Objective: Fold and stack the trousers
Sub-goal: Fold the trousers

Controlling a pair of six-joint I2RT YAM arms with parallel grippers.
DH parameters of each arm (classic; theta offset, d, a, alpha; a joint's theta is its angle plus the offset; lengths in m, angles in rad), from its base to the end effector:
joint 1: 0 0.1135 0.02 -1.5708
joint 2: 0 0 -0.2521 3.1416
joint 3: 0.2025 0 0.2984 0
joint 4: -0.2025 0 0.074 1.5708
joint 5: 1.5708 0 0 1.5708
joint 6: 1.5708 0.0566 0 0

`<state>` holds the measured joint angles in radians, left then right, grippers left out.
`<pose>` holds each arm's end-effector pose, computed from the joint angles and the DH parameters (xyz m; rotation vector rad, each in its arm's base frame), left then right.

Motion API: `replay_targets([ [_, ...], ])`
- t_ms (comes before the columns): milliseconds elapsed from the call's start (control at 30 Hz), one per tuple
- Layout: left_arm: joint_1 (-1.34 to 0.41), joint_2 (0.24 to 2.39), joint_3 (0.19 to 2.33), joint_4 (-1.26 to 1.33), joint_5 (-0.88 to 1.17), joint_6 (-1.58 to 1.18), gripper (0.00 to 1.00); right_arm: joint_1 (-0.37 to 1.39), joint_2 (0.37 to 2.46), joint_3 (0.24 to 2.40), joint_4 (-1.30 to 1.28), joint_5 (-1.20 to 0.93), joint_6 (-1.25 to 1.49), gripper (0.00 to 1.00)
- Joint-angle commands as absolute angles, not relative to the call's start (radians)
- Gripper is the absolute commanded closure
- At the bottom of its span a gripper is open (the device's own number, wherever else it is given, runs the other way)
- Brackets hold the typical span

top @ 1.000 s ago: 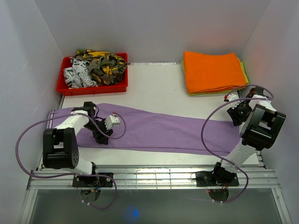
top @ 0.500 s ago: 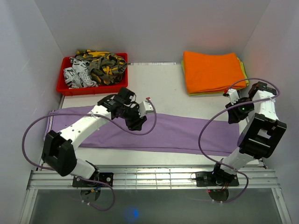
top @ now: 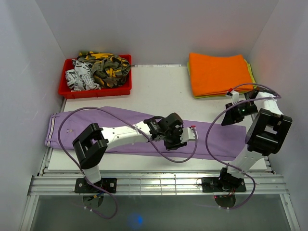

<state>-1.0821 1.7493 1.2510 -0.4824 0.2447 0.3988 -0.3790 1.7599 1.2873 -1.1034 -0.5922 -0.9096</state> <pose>0.1860 -0.3790 0.1675 1.8319 1.8599 -0.5679 0.3409 -0.1018 0.1605 -0.7092 2.6184 0.6659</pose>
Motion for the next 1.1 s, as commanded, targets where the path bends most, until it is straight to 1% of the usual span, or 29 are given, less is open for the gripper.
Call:
replay_targets([
  [0, -1.141, 1.759, 1.265, -0.336, 0.151, 0.371, 0.54, -0.316, 1.779, 1.319, -1.097, -0.773, -0.824, 0.62],
  [67, -1.158, 1.79, 1.284, -0.327, 0.146, 0.368, 0.57, -0.293, 1.787, 1.302, -1.071, -0.791, -0.804, 0.62],
  [133, -1.179, 1.813, 1.293, -0.31, 0.15, 0.367, 0.61, -0.265, 1.807, 1.263, -1.02, -0.787, -0.782, 0.65],
  [200, -1.192, 1.835, 1.289, -0.293, 0.146, 0.379, 0.62, -0.25, 1.836, 1.235, -0.977, -0.753, -0.758, 0.68],
  [367, -1.198, 1.891, 1.286, -0.268, 0.118, 0.402, 0.62, -0.242, 1.911, 1.178, -0.891, -0.697, -0.695, 0.73],
  [733, -1.198, 1.948, 1.249, -0.23, 0.054, 0.451, 0.64, -0.242, 1.947, 1.158, -0.871, -0.647, -0.689, 0.75],
  [800, -1.197, 1.945, 1.247, -0.233, 0.066, 0.459, 0.64, -0.242, 1.947, 1.146, -0.859, -0.643, -0.69, 0.75],
  [967, -1.198, 1.925, 1.256, -0.267, 0.132, 0.456, 0.57, -0.242, 1.954, 1.134, -0.848, -0.626, -0.692, 0.75],
  [1067, -1.198, 1.925, 1.256, -0.278, 0.15, 0.451, 0.55, -0.242, 1.95, 1.124, -0.841, -0.626, -0.69, 0.75],
])
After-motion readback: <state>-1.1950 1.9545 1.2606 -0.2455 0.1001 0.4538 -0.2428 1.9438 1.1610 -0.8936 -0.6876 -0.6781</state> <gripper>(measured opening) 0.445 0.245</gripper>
